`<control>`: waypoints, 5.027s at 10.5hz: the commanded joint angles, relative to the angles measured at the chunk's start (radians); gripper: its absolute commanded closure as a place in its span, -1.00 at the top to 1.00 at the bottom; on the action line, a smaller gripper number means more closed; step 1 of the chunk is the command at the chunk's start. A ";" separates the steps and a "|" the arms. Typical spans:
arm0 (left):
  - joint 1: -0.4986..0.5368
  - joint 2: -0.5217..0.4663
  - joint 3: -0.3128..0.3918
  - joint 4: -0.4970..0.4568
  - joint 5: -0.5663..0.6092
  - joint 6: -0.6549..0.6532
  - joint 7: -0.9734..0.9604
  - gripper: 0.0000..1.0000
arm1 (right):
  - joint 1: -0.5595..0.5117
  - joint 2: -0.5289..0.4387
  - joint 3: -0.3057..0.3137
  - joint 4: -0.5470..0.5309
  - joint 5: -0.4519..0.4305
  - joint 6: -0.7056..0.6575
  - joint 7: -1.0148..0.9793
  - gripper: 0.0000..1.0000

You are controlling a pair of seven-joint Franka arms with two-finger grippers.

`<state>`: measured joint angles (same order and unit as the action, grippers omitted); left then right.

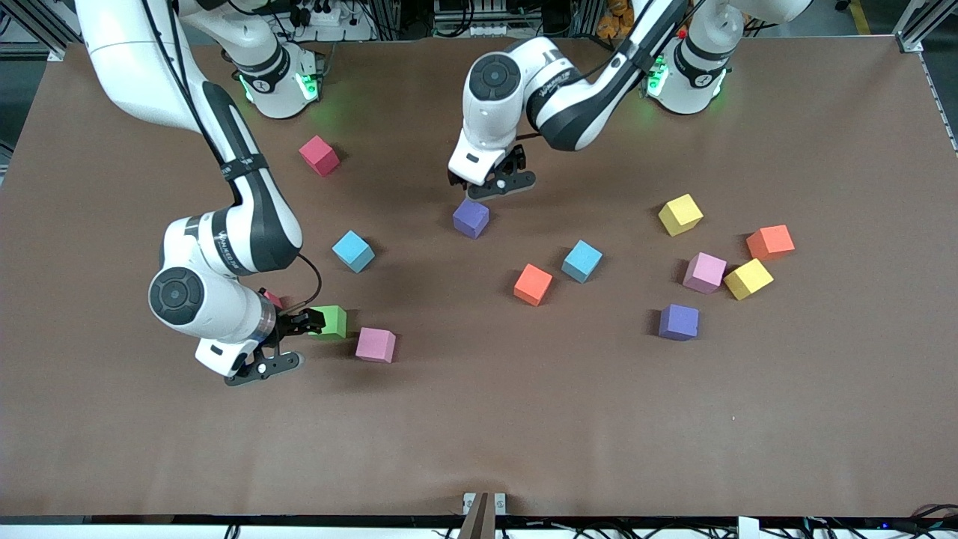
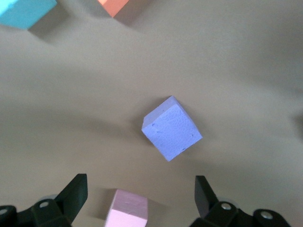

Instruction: Form number 2 with 11 blocks

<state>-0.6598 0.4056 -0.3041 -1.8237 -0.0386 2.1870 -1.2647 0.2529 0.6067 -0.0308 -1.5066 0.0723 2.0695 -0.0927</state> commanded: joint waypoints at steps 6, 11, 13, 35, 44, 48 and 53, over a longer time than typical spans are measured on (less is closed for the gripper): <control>-0.012 0.125 0.011 0.101 -0.041 0.008 -0.282 1.00 | 0.023 -0.016 0.031 -0.003 0.012 -0.049 -0.004 1.00; -0.034 0.159 0.045 0.092 -0.040 0.103 -0.377 1.00 | 0.106 -0.008 0.037 -0.004 0.037 -0.045 0.040 1.00; -0.034 0.176 0.046 0.087 -0.038 0.118 -0.398 1.00 | 0.132 -0.005 0.035 -0.003 0.037 -0.033 0.062 1.00; -0.061 0.231 0.083 0.026 -0.038 0.290 -0.469 -0.14 | 0.150 0.185 0.032 0.082 0.035 0.222 0.329 1.00; 0.143 0.039 0.085 0.043 -0.037 0.155 -0.273 -0.21 | 0.141 0.225 0.032 0.097 0.037 0.262 0.370 1.00; 0.265 0.027 0.085 0.081 -0.035 0.154 -0.220 -0.22 | 0.137 0.228 0.031 0.091 0.040 0.259 0.370 1.00; 0.302 0.036 0.086 0.083 -0.037 0.135 -0.206 -0.23 | 0.131 0.228 0.031 0.086 0.041 0.251 0.373 1.00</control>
<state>-0.3599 0.4458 -0.2134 -1.7402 -0.0647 2.3382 -1.4831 0.3909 0.8241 -0.0071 -1.4356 0.0985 2.3293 0.2693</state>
